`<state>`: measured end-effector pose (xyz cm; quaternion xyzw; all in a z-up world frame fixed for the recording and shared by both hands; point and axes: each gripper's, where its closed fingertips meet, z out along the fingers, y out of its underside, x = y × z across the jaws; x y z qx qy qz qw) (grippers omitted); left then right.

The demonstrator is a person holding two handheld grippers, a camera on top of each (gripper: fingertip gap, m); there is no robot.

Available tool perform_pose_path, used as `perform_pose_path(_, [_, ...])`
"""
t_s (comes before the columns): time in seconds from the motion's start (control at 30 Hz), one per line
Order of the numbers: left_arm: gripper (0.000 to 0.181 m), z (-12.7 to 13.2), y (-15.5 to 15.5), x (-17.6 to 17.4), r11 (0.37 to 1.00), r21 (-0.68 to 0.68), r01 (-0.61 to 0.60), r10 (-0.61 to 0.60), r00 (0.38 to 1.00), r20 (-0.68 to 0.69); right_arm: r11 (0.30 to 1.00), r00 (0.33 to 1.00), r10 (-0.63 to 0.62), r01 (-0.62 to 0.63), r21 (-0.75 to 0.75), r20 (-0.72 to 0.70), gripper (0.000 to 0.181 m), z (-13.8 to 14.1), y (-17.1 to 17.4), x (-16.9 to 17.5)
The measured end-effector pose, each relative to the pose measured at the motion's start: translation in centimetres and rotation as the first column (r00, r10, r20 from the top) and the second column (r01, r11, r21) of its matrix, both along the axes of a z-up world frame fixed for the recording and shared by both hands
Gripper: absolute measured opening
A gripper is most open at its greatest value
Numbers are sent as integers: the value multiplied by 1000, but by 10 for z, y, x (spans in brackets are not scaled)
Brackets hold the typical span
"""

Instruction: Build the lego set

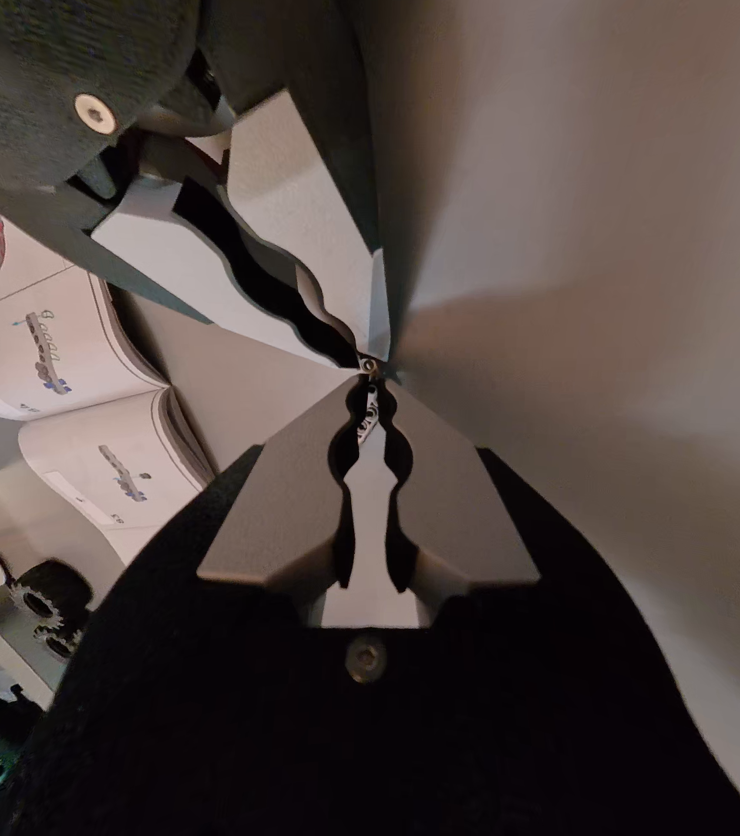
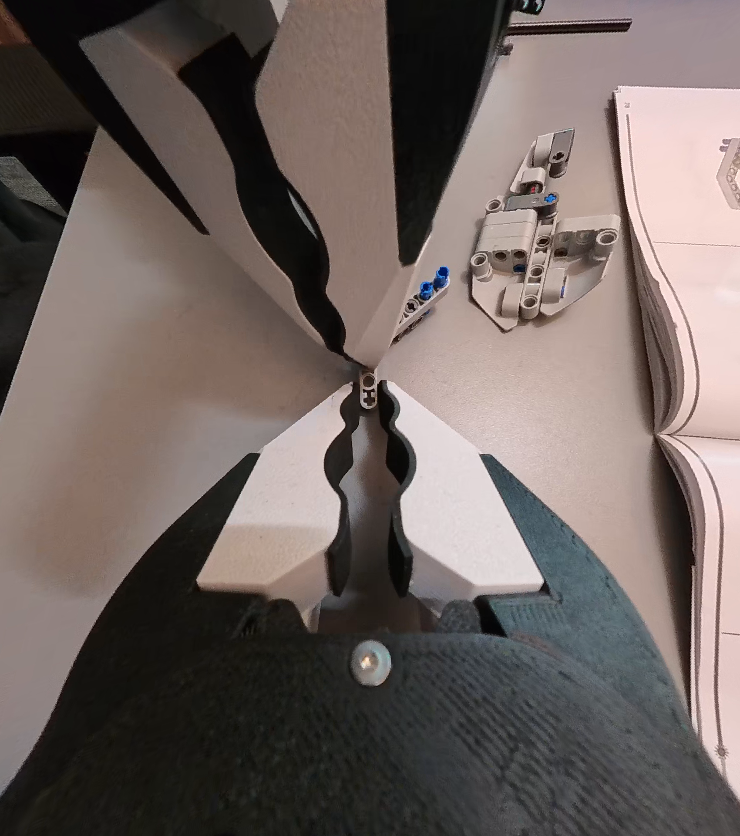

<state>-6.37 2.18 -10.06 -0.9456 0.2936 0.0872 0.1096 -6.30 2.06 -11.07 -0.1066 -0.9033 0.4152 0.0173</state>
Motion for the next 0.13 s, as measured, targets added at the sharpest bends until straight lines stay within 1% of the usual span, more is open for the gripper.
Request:
perform_pose_path(0.03, [1,0,0,0,1000,1,-5,5,1000,0,1000,1000,0,0,0,1,7,0,0,0])
perform_pose_path(0.13, [1,-1,-1,0,999,7,-35,34,999,14,1000,1000,0,0,1,2,7,0,0,0])
